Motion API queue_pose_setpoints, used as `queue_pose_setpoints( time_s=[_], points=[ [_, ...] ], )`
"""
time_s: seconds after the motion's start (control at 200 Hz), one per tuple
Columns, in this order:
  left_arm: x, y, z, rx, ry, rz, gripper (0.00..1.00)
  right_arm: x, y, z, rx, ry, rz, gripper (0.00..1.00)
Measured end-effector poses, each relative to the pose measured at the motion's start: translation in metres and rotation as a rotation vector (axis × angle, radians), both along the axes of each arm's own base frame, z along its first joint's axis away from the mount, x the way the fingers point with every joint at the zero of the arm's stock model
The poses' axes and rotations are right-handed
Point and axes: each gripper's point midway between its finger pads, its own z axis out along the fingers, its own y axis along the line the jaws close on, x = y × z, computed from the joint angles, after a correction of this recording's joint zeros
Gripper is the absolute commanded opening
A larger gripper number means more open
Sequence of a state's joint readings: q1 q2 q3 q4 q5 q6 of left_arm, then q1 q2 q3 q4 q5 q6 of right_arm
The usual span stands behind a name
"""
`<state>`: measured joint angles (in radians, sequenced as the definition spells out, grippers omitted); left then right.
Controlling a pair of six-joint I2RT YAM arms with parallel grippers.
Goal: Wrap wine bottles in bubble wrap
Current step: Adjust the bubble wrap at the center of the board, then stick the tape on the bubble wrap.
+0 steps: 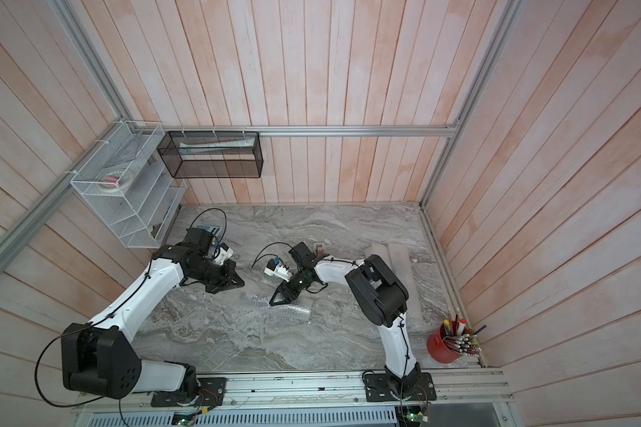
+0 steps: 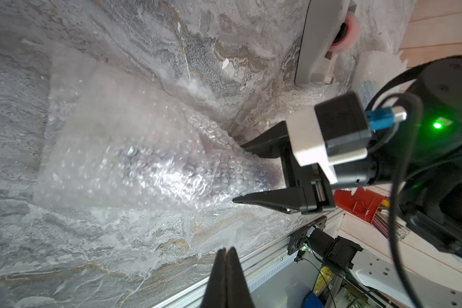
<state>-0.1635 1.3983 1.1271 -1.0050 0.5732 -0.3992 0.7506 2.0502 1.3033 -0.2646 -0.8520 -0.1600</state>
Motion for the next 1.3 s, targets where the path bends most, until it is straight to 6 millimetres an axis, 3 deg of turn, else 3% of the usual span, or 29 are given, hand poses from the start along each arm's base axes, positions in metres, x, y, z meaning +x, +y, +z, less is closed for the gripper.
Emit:
queue_pose_setpoints(
  time_s=[0.1, 0.51, 0.89, 1.055, 1.3],
  points=[
    [-0.001, -0.001, 0.001, -0.006, 0.0, -0.001, 0.0, -0.004, 0.006, 0.01, -0.011, -0.081, 0.009, 0.41],
    [-0.001, -0.012, 0.008, -0.1, 0.011, 0.003, 0.0, -0.021, 0.009, 0.013, -0.079, -0.37, 0.029, 0.39],
    [-0.035, -0.034, -0.022, -0.203, 0.185, 0.023, 0.0, -0.041, 0.011, 0.015, -0.103, -0.707, 0.043, 0.37],
    [-0.034, -0.043, -0.023, -0.214, 0.187, 0.008, 0.0, -0.045, 0.012, 0.015, -0.109, -0.785, 0.047, 0.37],
    [-0.038, -0.048, -0.045, -0.201, 0.246, 0.006, 0.0, -0.048, 0.014, 0.015, -0.122, -0.832, 0.051, 0.37]
  ],
)
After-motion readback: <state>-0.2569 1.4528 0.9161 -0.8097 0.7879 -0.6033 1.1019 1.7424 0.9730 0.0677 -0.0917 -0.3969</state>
